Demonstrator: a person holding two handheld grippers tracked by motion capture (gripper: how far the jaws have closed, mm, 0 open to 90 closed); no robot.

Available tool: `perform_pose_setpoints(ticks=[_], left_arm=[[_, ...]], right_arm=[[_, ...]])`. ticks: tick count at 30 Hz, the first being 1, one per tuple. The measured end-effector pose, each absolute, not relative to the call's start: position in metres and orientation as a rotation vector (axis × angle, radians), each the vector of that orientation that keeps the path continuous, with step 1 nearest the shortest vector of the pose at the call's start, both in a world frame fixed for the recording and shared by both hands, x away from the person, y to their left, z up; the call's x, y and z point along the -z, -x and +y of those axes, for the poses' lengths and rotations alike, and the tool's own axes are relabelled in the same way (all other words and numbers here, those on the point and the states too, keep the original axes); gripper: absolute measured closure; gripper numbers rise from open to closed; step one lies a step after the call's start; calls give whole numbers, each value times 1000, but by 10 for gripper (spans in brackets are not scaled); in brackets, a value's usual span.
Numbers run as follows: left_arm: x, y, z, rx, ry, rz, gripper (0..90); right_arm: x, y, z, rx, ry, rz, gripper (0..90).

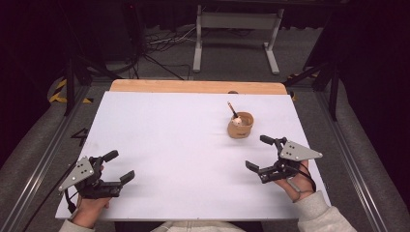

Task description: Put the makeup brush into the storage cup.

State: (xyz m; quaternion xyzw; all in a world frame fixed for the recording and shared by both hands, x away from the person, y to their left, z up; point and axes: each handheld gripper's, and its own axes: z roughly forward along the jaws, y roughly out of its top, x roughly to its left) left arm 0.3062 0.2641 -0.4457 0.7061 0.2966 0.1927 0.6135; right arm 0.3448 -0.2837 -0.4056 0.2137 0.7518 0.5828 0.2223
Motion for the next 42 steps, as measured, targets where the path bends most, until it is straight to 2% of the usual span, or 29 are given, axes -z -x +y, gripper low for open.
perform_pose_setpoints(ticks=[24,42], left_arm=[[448,-307,265,-425,-1611,654,49],[451,-310,267,-411,-1597,642,49]], right_arm=[[438,-333,-287,-1644,-658,2043,0],[451,-339,-287,-1638,-753,2065,0]])
